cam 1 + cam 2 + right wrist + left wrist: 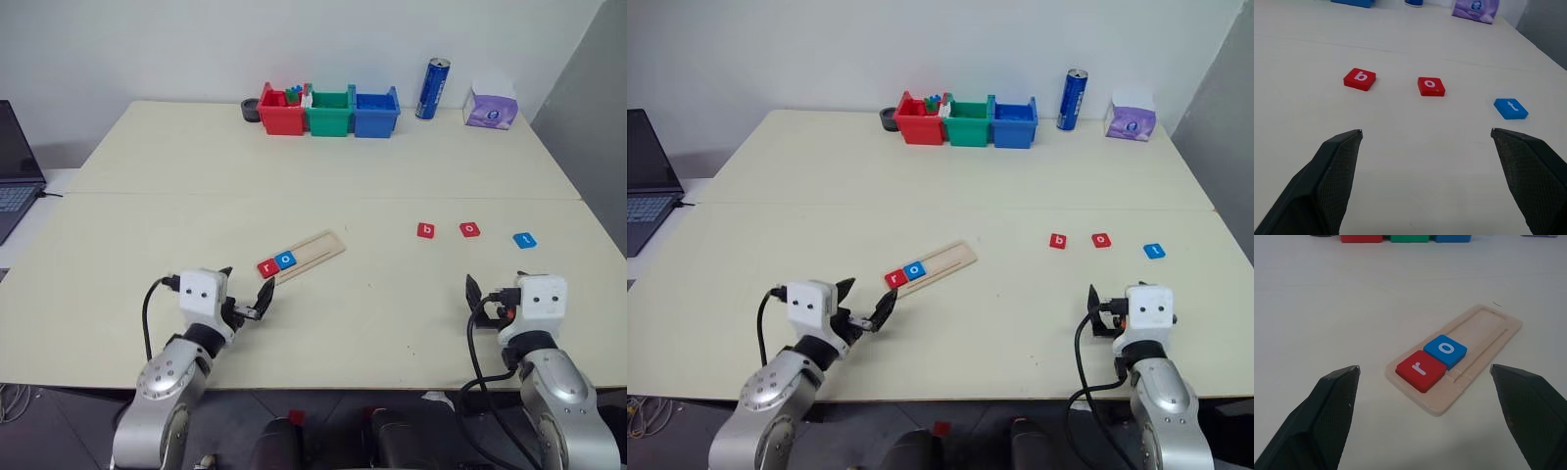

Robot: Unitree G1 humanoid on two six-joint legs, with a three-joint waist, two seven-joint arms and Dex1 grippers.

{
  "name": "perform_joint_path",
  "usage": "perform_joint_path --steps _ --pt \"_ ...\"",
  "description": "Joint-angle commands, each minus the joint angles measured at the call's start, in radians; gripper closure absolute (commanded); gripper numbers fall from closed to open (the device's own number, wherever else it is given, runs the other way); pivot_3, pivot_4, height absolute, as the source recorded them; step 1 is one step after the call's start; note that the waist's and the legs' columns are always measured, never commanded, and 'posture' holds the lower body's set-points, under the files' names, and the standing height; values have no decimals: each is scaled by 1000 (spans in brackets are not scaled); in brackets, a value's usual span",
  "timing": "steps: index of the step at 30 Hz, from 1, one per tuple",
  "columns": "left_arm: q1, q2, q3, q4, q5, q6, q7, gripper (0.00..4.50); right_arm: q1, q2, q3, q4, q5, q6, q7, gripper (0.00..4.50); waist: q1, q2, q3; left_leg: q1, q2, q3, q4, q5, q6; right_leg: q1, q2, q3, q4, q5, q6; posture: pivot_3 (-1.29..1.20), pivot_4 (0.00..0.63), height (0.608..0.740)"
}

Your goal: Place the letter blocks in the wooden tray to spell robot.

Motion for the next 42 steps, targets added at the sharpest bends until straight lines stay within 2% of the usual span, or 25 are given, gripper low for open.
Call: perform_joint_path --steps 1,3,8,11,18,27,38,42 --pt "-90 50 19 21 -24 22 -51 0 -76 -76 17 -7 16 35 78 25 0 0 0 0 0 0 0 0 0 0 0 0 0 0 -1 0 150 740" --pt "-148 83 26 48 -46 41 -89 0 -133 -112 15 17 31 5 120 25 0 0 0 0 0 0 0 0 0 0 1 0 0 1 -1 0 150 740" --pt "-256 194 -16 146 -27 -7 -238 0 -245 -263 37 75 203 14 422 25 0 0 1 0 0 -1 0 0 0 0 2 -1 -1 1 -1 0 150 740" --pt "-285 229 -19 208 -82 18 -343 0 -283 -331 49 105 335 57 591 25 0 0 1 -1 0 -1 -1 0 1 0 1 -1 -3 1 -1 0 150 740" --pt "-331 309 -5 351 -126 -36 -548 0 -365 -425 85 210 430 74 798 25 1 0 2 -2 1 -1 -1 -1 1 0 0 -3 -5 1 -2 0 150 740" --pt "-379 343 -43 512 -43 -200 -655 0 -403 -414 132 215 436 76 809 25 2 0 2 -3 1 -1 -1 -1 1 0 -1 -2 -6 1 -1 0 150 740" --pt "-478 288 -95 733 13 -322 -715 0 -404 -408 131 160 474 122 786 25 3 0 2 -3 1 -1 -1 -1 1 0 -1 -3 -5 1 -1 0 150 740" --pt "-505 265 -102 788 6 -306 -740 0 -408 -405 127 149 487 134 766 25 2 0 2 -3 1 -2 0 -1 1 0 -1 -3 -5 1 -1 0 150 740"
